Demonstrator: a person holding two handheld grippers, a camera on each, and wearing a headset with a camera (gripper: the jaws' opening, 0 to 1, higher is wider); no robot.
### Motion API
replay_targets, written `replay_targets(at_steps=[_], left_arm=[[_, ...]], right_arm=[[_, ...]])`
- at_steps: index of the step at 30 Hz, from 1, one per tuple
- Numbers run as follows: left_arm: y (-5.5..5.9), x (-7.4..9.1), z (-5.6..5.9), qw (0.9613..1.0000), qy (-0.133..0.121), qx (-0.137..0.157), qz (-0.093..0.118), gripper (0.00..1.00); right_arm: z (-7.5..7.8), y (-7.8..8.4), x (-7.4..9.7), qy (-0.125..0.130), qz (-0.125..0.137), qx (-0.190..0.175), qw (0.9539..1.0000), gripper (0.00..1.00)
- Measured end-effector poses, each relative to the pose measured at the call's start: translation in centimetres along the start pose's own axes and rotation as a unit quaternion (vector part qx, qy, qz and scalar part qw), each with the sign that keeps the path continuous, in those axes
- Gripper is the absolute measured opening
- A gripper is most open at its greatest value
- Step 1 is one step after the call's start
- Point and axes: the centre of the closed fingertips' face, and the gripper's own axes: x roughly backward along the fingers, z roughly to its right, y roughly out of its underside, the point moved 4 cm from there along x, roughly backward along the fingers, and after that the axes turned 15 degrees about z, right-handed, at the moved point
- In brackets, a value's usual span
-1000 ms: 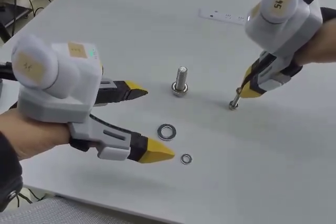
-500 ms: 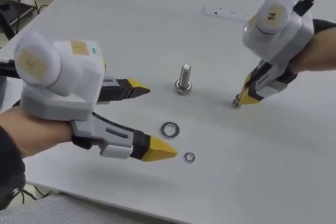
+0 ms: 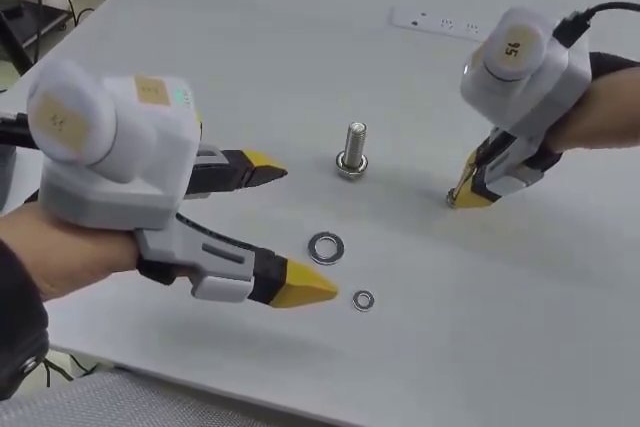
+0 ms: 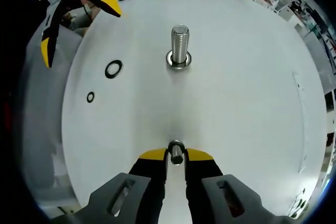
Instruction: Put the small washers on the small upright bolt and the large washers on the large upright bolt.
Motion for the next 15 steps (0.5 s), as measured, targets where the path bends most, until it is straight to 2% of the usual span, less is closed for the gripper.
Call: replay_targets(at_steps=[15], left_arm=[[0.00,0.01,0.15,1.0000,0.003,-0.002,-0.001,0.79]], right_arm=[[-0.14,0.19,0.08,0.000,0.002,-0.003,1.0000,0.17]])
